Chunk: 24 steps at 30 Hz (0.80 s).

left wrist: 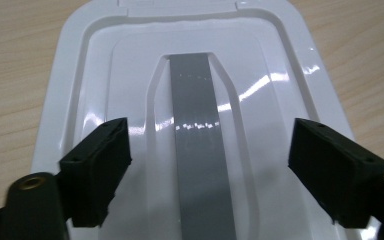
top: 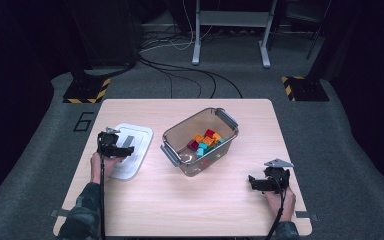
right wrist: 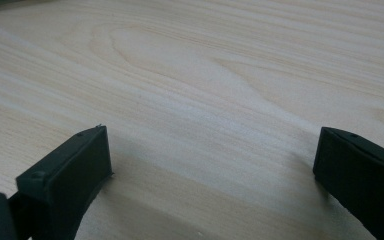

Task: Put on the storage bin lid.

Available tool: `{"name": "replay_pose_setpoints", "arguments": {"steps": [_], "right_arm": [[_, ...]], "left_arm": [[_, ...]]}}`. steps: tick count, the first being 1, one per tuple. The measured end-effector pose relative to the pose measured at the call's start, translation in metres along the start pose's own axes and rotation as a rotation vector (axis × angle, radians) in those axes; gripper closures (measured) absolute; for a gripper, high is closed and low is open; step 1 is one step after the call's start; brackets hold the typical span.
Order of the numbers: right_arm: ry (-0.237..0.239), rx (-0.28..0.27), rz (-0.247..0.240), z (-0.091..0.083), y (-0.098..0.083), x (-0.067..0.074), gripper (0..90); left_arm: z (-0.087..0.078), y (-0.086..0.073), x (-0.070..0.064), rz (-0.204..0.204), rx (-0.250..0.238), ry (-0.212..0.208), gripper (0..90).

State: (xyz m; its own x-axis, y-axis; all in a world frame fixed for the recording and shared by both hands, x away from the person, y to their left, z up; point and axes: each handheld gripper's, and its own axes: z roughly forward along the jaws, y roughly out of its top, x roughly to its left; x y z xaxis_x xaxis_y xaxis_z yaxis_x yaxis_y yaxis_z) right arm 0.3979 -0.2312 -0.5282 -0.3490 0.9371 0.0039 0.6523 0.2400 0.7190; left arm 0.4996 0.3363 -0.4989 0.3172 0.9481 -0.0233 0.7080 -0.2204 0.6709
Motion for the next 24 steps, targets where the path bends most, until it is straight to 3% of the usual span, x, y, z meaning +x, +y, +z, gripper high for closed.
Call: {"name": "replay_pose_setpoints", "arguments": {"steps": [2,4,7,12,14,17,21,24], "right_arm": [[0.000,-0.001,0.000,0.0000,0.0000,0.0001,1.5],[-0.001,-0.002,-0.001,-0.0003,-0.0001,0.0004,1.8],[-0.001,-0.002,-0.001,-0.0003,-0.0001,0.0004,2.0],[0.000,-0.003,-0.001,-0.0004,-0.0001,0.0003,2.4],[0.002,-0.006,-0.001,-0.0006,-0.0002,0.0004,3.4],[0.002,-0.007,-0.004,-0.0008,-0.0004,0.0003,3.7],[0.004,-0.008,-0.002,-0.0009,-0.0004,0.0002,4.1],[0.004,-0.008,-0.002,-0.0009,-0.0004,0.0001,4.2]], "left_arm": [[0.0028,-0.0005,0.0011,-0.001,0.009,0.009,30.4],[0.0039,-0.0007,0.0019,-0.015,-0.009,0.019,35.7],[0.0058,-0.0002,0.0007,-0.005,0.003,0.029,48.6],[0.0057,-0.0005,0.0013,-0.012,-0.001,0.030,56.7],[0.0047,-0.0006,0.0012,-0.009,0.007,0.031,64.5],[0.0044,0.0003,-0.0015,0.010,0.014,0.048,65.7],[0.0040,-0.0018,0.0006,-0.017,-0.013,0.029,66.5],[0.0028,-0.0028,0.0015,-0.010,-0.014,0.028,66.6]]}}
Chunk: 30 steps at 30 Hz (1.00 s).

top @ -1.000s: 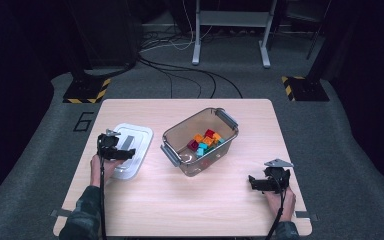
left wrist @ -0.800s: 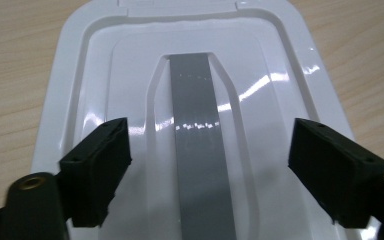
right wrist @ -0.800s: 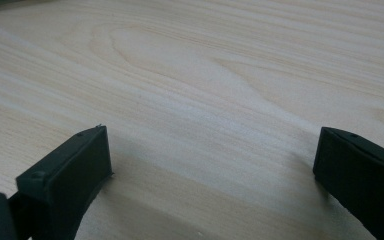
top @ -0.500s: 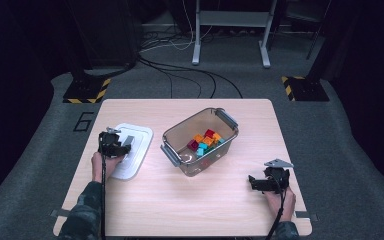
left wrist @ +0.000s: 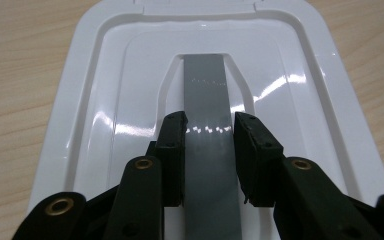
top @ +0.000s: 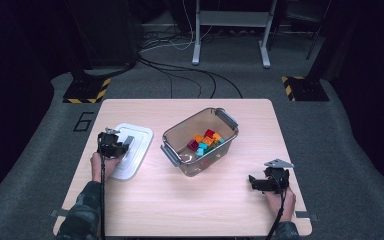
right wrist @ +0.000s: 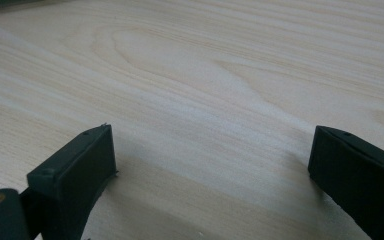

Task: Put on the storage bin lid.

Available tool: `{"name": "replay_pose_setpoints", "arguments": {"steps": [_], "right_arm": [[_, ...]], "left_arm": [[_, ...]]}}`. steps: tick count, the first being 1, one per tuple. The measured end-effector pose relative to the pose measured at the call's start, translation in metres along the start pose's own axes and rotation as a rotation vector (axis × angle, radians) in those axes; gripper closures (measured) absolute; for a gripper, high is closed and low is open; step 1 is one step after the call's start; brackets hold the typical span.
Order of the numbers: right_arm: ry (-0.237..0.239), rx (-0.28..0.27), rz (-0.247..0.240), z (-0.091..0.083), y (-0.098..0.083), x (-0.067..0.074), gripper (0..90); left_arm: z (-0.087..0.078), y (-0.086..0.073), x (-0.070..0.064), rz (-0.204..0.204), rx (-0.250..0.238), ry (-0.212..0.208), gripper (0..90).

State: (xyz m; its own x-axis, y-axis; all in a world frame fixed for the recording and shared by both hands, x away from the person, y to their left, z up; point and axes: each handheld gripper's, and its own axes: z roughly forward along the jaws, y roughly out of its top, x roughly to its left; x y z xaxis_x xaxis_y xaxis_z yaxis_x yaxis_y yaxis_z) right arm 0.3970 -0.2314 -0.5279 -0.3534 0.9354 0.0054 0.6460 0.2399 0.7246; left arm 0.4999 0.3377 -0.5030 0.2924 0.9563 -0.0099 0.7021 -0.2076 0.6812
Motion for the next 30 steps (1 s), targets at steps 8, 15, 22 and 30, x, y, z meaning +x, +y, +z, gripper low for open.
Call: {"name": "replay_pose_setpoints", "arguments": {"steps": [8,15,22,30], "right_arm": [[0.000,0.000,0.000,0.000,0.000,0.000,4.3],[0.000,-0.001,0.001,0.000,0.000,0.000,4.4],[0.000,-0.001,0.002,0.000,0.000,0.000,4.4],[-0.001,-0.002,0.002,0.000,0.000,0.000,4.4]], "left_arm": [[-0.013,0.006,0.002,-0.004,-0.022,-0.033,66.6],[-0.031,0.019,-0.002,0.034,-0.047,-0.040,66.5],[-0.050,0.035,-0.004,0.062,-0.071,-0.048,66.5],[-0.072,0.055,-0.007,0.089,-0.095,-0.058,66.5]]}}
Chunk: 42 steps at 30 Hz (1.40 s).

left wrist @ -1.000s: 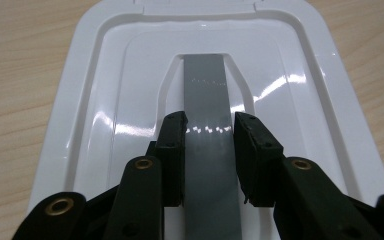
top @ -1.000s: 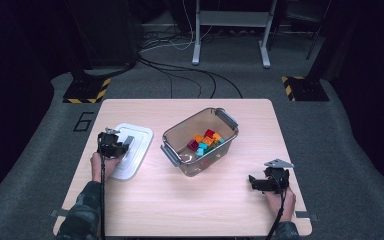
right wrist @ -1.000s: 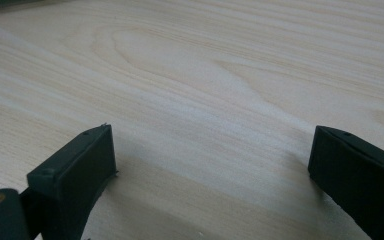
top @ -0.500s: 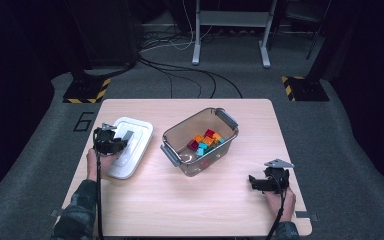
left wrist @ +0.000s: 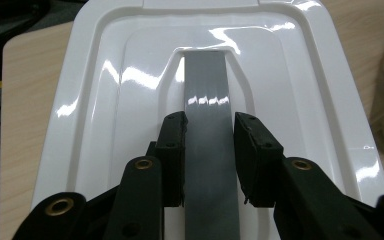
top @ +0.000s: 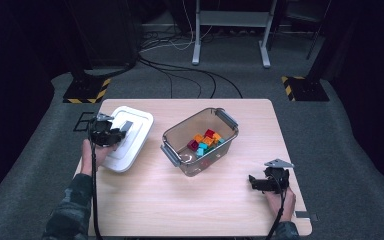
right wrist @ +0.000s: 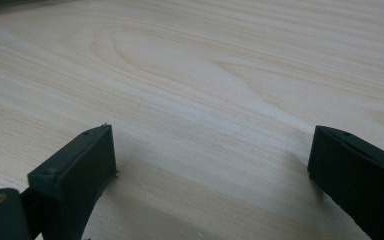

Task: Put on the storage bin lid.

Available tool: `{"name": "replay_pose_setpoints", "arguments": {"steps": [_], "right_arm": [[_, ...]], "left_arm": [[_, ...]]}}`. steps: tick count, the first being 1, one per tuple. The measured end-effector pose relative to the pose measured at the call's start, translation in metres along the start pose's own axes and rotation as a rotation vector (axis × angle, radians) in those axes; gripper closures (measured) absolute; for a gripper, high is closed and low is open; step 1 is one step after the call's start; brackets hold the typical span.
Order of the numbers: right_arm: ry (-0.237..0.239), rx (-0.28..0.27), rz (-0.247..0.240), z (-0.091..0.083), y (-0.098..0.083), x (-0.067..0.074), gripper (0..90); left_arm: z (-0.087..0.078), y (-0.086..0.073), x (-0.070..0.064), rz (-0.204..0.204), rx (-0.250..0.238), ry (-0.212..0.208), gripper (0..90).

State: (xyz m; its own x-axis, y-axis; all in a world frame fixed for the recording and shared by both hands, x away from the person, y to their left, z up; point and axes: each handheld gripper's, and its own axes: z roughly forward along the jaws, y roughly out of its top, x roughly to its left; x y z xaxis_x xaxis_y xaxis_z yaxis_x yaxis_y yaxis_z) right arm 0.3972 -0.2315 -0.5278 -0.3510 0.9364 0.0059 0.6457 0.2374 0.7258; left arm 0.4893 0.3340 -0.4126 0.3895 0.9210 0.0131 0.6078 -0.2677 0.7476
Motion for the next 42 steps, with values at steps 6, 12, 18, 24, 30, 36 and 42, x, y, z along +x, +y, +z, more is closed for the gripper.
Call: {"name": "replay_pose_setpoints", "arguments": {"steps": [6,12,18,24,30,36,42], "right_arm": [[0.002,-0.001,0.001,0.000,0.000,0.000,4.6],[0.002,-0.001,0.002,0.000,0.000,0.000,4.7],[0.002,-0.001,0.002,0.000,0.000,0.000,4.7],[0.000,-0.001,0.002,0.000,0.000,-0.001,4.8],[0.002,-0.002,0.003,0.000,0.000,-0.001,5.0],[0.002,-0.002,0.003,0.000,0.000,-0.001,5.0],[0.000,-0.003,0.008,0.000,0.000,0.000,5.0]], "left_arm": [[-0.013,0.019,-0.005,0.022,-0.017,-0.012,66.5],[-0.026,0.039,-0.014,0.048,-0.037,-0.031,66.5],[-0.034,0.058,-0.026,0.089,-0.053,-0.057,66.5],[-0.036,0.076,-0.046,0.122,-0.068,-0.100,66.5],[-0.032,0.096,-0.073,0.184,-0.062,-0.141,66.5],[-0.021,0.108,-0.100,0.215,-0.058,-0.186,66.5],[-0.008,0.117,-0.127,0.259,-0.041,-0.236,66.4]]}}
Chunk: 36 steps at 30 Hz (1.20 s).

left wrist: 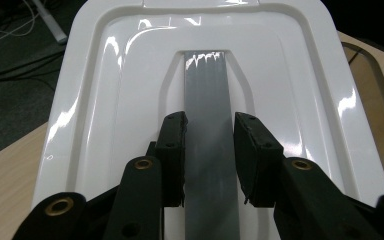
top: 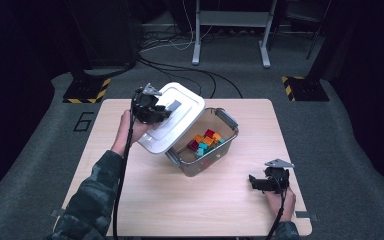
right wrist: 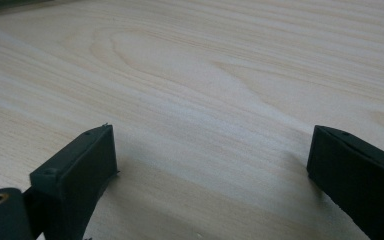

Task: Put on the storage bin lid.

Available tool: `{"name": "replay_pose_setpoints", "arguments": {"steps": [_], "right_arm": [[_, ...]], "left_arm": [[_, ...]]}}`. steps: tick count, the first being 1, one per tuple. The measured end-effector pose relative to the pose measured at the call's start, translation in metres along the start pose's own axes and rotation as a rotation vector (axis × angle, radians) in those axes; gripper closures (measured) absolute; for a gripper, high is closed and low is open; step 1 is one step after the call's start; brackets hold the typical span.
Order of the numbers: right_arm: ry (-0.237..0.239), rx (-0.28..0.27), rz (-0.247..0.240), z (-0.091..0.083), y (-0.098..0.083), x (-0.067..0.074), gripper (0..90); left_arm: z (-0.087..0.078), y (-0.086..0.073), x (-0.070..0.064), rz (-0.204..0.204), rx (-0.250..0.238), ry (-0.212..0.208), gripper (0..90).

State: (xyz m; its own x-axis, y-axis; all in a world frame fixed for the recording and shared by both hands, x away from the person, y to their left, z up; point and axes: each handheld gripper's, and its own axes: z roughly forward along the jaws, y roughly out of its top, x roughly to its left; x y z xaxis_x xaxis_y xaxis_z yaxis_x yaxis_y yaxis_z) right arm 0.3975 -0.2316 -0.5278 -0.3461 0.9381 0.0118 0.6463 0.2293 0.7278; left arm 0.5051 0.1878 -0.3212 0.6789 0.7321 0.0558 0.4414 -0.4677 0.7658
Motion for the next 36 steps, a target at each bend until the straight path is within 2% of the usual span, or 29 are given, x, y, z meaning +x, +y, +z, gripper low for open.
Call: {"name": "replay_pose_setpoints", "arguments": {"steps": [5,6,14,25,27,31,32,36], "right_arm": [[0.000,-0.001,-0.002,0.000,0.000,0.000,5.0],[0.000,-0.002,-0.003,0.000,0.000,0.000,5.0],[0.000,-0.002,-0.006,0.000,0.000,0.000,5.0],[0.001,-0.003,-0.004,0.000,0.000,0.000,5.3],[0.002,-0.001,-0.008,0.000,0.000,0.000,5.3],[0.002,0.000,-0.006,0.000,0.000,0.000,5.4],[0.002,-0.001,-0.006,0.000,0.000,0.000,5.4],[0.003,-0.001,-0.006,0.000,0.000,0.000,5.5]], "left_arm": [[0.013,0.008,-0.013,0.020,0.006,-0.028,66.4],[0.020,0.011,-0.018,0.033,0.018,-0.046,66.4],[0.049,0.020,-0.043,0.069,0.062,-0.100,66.4],[0.077,0.021,-0.064,0.070,0.123,-0.136,66.4],[0.081,0.021,-0.067,0.083,0.134,-0.140,66.4],[0.088,0.020,-0.072,0.084,0.158,-0.153,66.4],[0.090,0.020,-0.071,0.095,0.170,-0.161,66.4],[0.095,0.018,-0.072,0.088,0.179,-0.156,66.4]]}}
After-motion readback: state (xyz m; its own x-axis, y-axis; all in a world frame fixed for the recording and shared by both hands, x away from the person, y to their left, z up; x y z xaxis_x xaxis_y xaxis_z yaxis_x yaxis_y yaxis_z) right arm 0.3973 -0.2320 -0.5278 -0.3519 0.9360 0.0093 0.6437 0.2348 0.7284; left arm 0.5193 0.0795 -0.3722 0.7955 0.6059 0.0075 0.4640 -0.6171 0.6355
